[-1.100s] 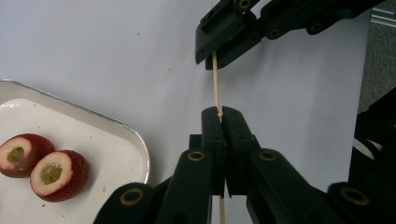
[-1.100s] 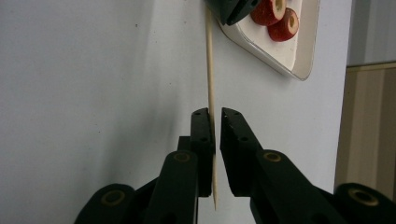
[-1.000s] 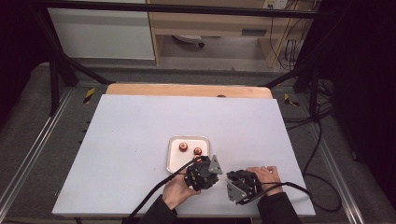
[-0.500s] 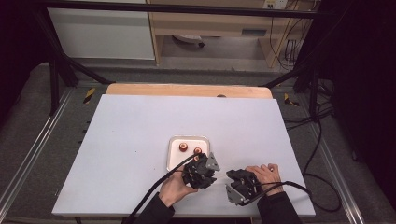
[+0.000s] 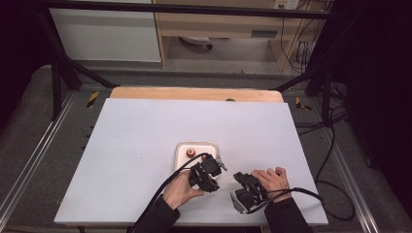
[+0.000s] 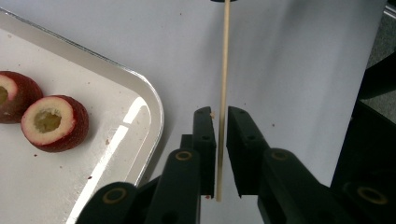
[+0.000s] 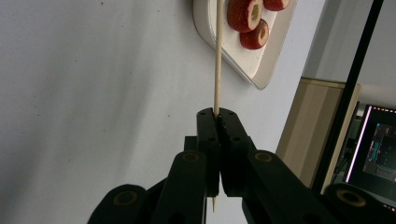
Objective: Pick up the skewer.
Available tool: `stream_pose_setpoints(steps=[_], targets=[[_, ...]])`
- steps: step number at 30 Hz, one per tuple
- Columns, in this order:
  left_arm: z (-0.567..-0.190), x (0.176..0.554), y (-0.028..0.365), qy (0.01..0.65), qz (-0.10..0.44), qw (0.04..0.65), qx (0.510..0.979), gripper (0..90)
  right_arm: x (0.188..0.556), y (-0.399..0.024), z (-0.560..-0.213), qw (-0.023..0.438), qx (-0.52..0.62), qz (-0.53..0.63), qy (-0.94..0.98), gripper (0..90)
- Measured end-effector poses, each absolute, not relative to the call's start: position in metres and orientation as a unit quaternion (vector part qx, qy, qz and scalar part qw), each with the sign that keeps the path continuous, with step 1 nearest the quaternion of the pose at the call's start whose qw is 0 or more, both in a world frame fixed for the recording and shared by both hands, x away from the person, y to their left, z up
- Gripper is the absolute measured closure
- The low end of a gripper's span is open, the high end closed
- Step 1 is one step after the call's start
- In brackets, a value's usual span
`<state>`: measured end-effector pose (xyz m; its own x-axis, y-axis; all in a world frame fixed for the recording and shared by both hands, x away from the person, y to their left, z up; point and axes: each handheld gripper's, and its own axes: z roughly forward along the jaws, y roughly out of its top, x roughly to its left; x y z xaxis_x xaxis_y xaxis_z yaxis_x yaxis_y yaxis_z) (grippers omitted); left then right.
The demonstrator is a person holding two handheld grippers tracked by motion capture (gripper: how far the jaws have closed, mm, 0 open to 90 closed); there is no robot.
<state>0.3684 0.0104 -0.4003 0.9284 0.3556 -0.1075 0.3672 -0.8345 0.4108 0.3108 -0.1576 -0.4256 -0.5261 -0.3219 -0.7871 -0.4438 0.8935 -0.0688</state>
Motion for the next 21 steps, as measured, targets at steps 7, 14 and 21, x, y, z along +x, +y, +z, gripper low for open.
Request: stream_pose_setpoints(steps=[7,14,21], targets=[[-0.4019,0.3649,0.0029,0.172,0.004,0.197,0.965,87.2,0.3101,-0.1561,-0.4268,0.441,-0.238,0.062,0.863,89.0],[-0.4020,0.3622,0.0025,0.171,0.024,0.190,0.966,88.5,0.3092,-0.1551,-0.4274,0.442,-0.235,0.067,0.863,88.7],[-0.4001,0.3581,0.0087,0.172,0.048,0.201,0.963,88.5,0.3101,-0.1579,-0.4222,0.443,-0.163,0.128,0.872,75.3]])
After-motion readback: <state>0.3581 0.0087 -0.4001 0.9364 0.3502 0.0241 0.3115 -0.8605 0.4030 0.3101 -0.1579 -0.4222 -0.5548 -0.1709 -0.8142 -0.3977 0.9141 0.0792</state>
